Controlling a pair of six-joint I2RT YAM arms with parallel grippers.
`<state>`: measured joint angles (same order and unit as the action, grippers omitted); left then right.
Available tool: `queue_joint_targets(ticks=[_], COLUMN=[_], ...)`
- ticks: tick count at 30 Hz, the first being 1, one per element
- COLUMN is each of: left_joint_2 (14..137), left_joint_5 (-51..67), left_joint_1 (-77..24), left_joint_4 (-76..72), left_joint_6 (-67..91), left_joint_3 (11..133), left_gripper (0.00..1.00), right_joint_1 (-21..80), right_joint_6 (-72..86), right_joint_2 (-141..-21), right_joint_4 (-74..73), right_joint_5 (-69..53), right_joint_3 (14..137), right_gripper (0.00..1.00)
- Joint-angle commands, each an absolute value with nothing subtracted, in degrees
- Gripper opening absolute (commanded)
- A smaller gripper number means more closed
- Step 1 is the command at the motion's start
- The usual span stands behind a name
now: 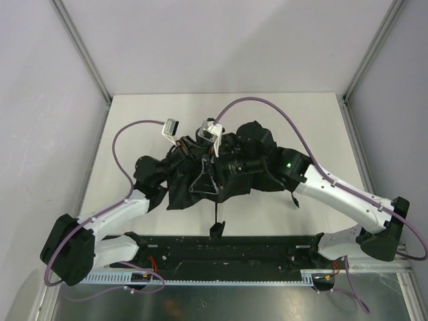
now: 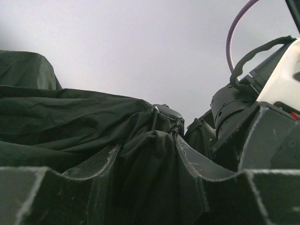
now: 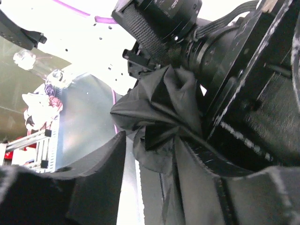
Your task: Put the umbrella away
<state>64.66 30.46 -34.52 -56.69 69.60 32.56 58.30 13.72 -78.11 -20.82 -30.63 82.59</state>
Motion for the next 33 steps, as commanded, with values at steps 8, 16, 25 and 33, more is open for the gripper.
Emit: queue_joint_targets(ticks=[8,16,25,33], left_joint_2=[65.86,64.82,63.58,62.84], left_joint_5=[38.08,39.46,39.95,40.36], left_joint_1=[-30.79,-29.05,-28.49,-28.61], left_joint_4=[-71.36,-71.92,-72.88,-76.1], left_joint_6=[75.38,76.74,78.69,81.25], left_joint_3=[34.62,34.02,34.59,34.52], left_gripper=[0.0,0.0,0.0,0.0], right_joint_1=[59.15,55.3,36.96,33.55], right_joint_6=[13.96,14.02,15.48,14.41], right_joint_2=[-65.65,-54.25,-48.25,-47.8], right_joint_4=[-32.44,-36.46,-36.05,-19.81], right_joint_5=[-15.55,-7.07,-21.5,-36.43], right_joint_3=[86.27,80.63,68.84,56.95], right_gripper=[0.74,0.89,0.75,0.71])
